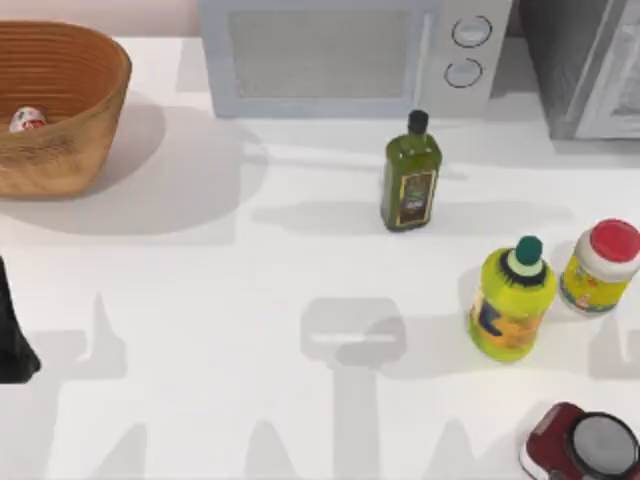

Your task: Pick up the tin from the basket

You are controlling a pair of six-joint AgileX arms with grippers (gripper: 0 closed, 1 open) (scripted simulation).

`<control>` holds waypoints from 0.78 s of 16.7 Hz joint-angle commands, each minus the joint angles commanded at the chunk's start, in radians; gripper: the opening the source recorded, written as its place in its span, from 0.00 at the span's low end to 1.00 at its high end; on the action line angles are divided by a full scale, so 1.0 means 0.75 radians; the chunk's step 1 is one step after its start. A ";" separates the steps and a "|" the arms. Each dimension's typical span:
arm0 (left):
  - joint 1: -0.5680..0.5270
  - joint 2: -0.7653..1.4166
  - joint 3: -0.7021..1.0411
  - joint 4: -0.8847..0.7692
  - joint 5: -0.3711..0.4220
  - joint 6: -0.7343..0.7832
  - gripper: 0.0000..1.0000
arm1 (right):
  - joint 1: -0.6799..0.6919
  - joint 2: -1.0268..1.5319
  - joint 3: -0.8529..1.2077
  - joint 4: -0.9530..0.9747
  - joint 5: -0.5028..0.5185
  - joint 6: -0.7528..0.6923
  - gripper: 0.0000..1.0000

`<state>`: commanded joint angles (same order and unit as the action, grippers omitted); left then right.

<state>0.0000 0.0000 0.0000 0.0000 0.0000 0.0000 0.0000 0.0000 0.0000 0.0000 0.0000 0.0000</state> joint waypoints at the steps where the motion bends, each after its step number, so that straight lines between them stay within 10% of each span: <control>1: 0.000 0.000 0.000 0.000 0.000 0.000 1.00 | 0.000 0.000 0.000 0.000 0.000 0.000 1.00; 13: 0.075 0.740 0.699 -0.411 -0.022 0.013 1.00 | 0.000 0.000 0.000 0.000 0.000 0.000 1.00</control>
<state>0.0561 0.5552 0.5244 -0.3079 -0.0164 0.0097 0.0000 0.0000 0.0000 0.0000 0.0000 0.0000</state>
